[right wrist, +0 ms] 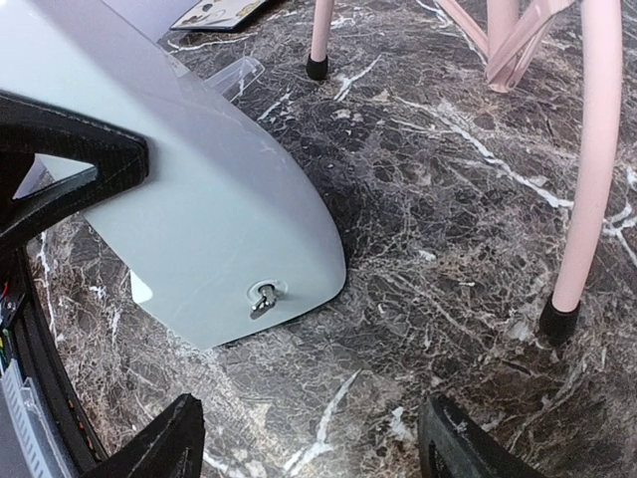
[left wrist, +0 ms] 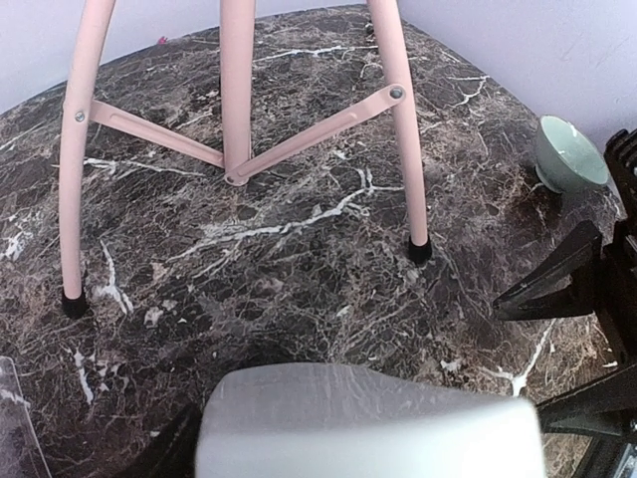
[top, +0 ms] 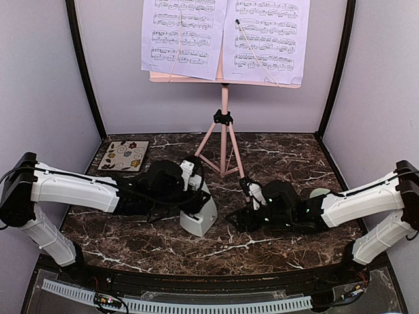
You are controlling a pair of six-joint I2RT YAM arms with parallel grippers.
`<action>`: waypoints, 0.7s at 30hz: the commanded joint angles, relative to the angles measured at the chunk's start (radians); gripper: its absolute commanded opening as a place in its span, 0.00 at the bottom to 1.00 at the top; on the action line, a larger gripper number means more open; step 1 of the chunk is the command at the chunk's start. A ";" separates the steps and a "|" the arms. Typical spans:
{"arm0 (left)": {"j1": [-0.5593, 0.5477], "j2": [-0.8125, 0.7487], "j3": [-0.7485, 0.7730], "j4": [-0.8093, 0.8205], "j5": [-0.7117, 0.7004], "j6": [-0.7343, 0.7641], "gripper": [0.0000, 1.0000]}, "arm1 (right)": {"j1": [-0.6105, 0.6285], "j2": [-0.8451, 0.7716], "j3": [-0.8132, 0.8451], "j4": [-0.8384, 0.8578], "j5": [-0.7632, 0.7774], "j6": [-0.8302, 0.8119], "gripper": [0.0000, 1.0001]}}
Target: Set up the instrument practice props
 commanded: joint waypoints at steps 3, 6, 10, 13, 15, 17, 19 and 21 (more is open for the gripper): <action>0.001 -0.035 0.088 0.000 -0.029 0.002 0.39 | -0.008 0.033 0.017 0.103 0.011 -0.078 0.67; 0.001 -0.040 0.104 -0.007 -0.049 -0.001 0.34 | -0.008 0.079 0.057 0.134 -0.049 -0.078 0.65; 0.001 -0.041 0.148 -0.026 -0.088 -0.024 0.31 | -0.008 0.130 0.081 0.186 -0.070 -0.050 0.68; 0.001 -0.041 0.179 -0.029 -0.086 -0.038 0.30 | -0.008 0.155 0.097 0.207 -0.048 -0.043 0.70; 0.001 -0.042 0.193 -0.023 -0.070 -0.034 0.30 | -0.007 0.167 0.107 0.208 -0.030 -0.047 0.70; 0.001 -0.046 0.196 -0.012 -0.052 -0.020 0.29 | -0.008 0.175 0.113 0.200 0.007 -0.052 0.69; 0.001 -0.055 0.190 -0.002 -0.038 -0.018 0.29 | -0.012 0.174 0.113 0.207 0.034 -0.058 0.67; 0.001 -0.067 0.179 0.010 -0.022 -0.013 0.28 | -0.017 0.168 0.114 0.205 0.054 -0.069 0.64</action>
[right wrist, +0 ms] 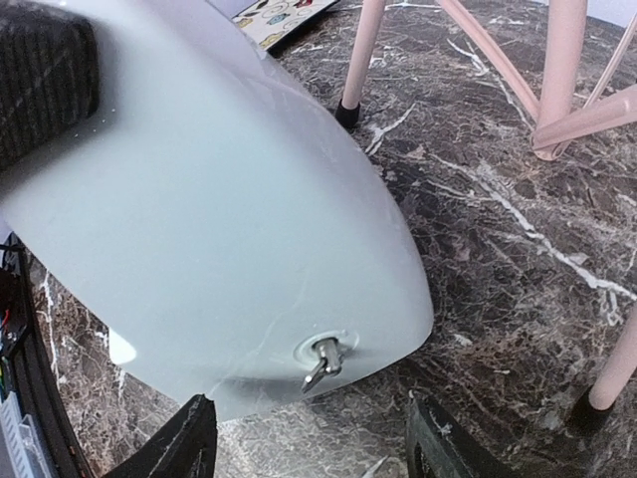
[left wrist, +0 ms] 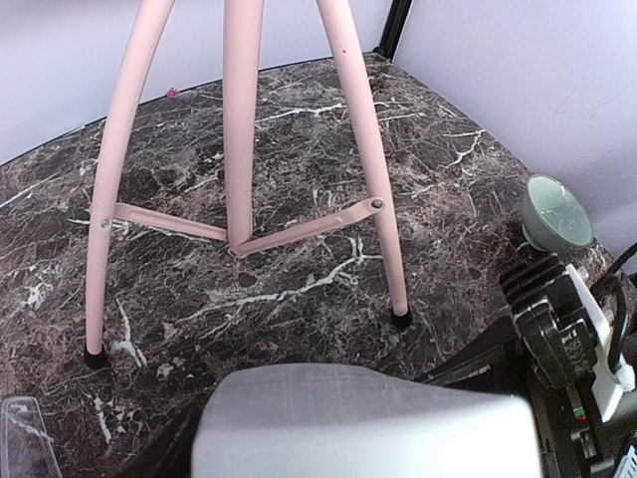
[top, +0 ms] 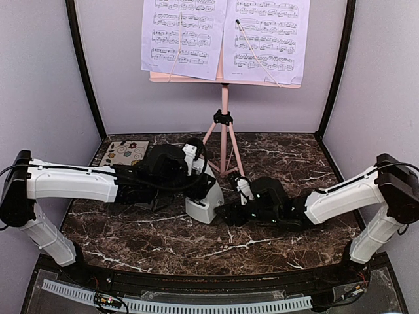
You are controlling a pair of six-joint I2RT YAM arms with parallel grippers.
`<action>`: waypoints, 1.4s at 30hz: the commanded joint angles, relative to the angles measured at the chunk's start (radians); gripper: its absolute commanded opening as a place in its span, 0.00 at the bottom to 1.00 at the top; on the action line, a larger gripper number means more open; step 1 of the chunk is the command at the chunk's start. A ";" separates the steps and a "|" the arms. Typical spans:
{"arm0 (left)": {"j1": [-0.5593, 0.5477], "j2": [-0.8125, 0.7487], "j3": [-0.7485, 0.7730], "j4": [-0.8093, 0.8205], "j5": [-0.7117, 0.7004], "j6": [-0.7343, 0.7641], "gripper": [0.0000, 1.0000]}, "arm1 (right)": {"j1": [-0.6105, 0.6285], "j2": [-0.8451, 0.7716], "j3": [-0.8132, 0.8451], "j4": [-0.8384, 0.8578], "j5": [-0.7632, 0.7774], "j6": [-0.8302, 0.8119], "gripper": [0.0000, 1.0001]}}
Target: Set up the instrument practice props
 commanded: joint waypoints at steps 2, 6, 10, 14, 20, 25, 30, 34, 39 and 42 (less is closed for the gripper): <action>-0.001 -0.076 0.022 0.096 0.035 0.010 0.28 | -0.019 -0.005 0.021 0.056 0.074 -0.026 0.57; -0.001 -0.096 0.005 0.125 0.054 0.019 0.26 | -0.032 -0.009 0.014 0.054 0.061 -0.036 0.45; -0.001 -0.104 0.005 0.140 0.064 0.027 0.25 | -0.041 -0.006 0.010 0.049 0.026 -0.039 0.32; -0.001 -0.109 -0.004 0.167 0.079 0.033 0.25 | -0.045 -0.011 0.012 0.059 -0.016 -0.040 0.23; -0.001 -0.105 -0.008 0.183 0.101 0.041 0.24 | -0.054 -0.036 0.018 0.064 -0.029 -0.038 0.07; -0.001 -0.102 -0.010 0.189 0.113 0.046 0.23 | -0.069 -0.056 0.024 0.038 -0.021 -0.032 0.01; -0.001 -0.095 -0.005 0.187 0.126 0.050 0.23 | -0.085 -0.067 0.025 0.033 -0.028 -0.038 0.11; -0.001 -0.086 0.003 0.194 0.132 0.057 0.23 | -0.086 -0.047 0.046 0.030 -0.055 -0.057 0.18; -0.001 -0.077 0.016 0.194 0.145 0.068 0.23 | -0.087 -0.030 0.062 0.025 -0.055 -0.067 0.17; -0.001 -0.072 0.020 0.190 0.146 0.077 0.22 | -0.087 -0.029 0.069 0.020 -0.061 -0.076 0.17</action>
